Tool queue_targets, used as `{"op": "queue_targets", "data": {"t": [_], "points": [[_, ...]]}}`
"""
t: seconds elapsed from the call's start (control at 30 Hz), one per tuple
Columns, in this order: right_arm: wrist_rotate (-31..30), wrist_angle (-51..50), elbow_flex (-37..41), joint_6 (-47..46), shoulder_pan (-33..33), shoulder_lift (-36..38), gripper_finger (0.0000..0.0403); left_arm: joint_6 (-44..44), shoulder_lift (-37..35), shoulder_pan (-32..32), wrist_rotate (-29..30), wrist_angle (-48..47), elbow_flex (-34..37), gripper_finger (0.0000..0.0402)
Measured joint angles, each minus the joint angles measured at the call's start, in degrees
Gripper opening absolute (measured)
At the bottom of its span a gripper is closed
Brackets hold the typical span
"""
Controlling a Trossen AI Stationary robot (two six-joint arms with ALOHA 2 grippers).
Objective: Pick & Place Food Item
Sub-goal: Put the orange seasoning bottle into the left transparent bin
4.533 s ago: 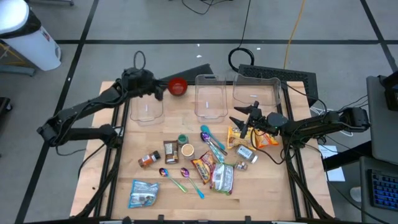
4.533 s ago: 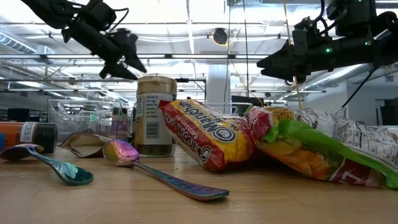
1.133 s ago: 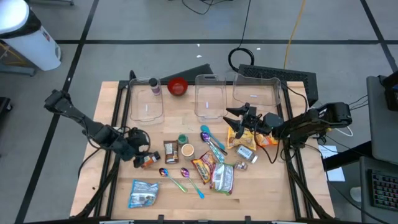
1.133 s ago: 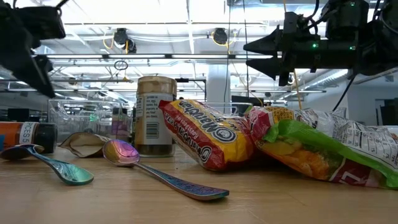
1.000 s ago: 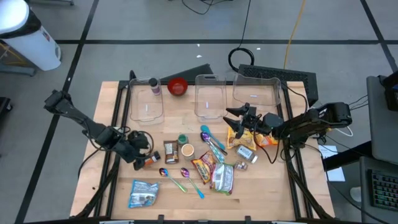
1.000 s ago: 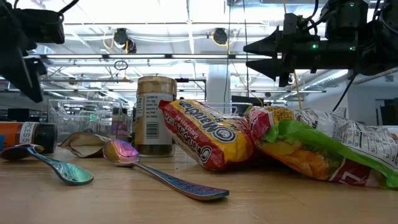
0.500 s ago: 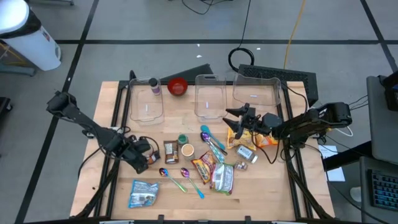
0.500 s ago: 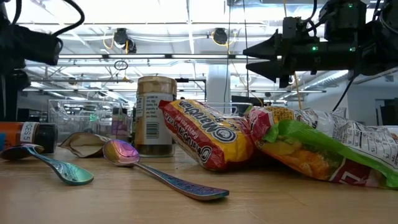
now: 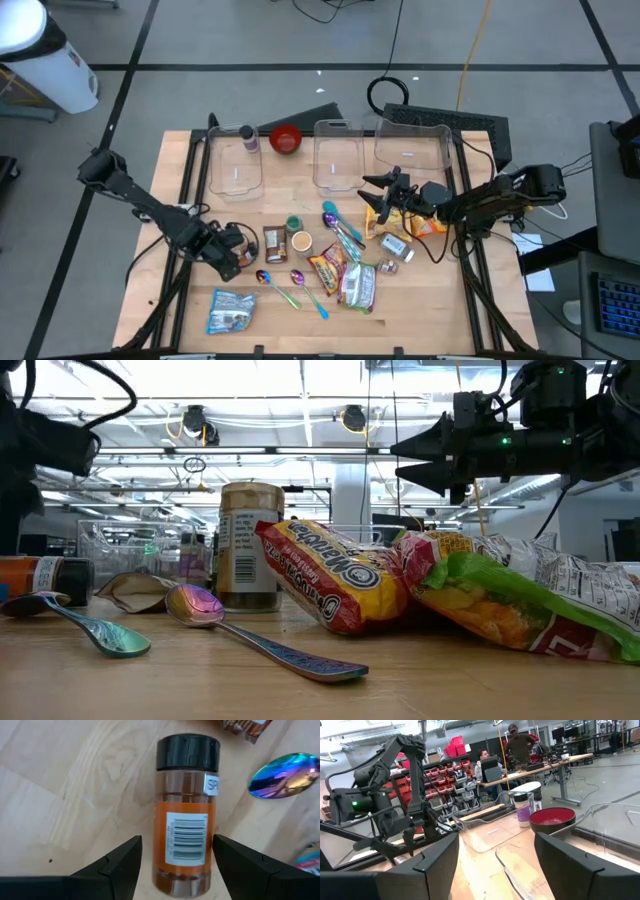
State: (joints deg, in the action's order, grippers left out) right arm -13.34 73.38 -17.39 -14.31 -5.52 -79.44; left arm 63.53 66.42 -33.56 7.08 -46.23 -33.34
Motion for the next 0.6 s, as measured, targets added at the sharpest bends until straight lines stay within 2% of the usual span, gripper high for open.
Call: {"op": "queue_targets", "data": {"t": [0.27, 0.6], "points": [[0.0, -0.28, 0.0, 0.0, 0.0, 0.0, 0.0254, -0.24, 7.06, 0.0, -3.13, 2.71, 0.0, 0.0248], [0.11, -1.45, 0.0, -1.49, 0.0, 0.0, 0.0254, -2.3, 8.62, -0.01, -4.06, 3.2, 0.0, 0.0248]]}}
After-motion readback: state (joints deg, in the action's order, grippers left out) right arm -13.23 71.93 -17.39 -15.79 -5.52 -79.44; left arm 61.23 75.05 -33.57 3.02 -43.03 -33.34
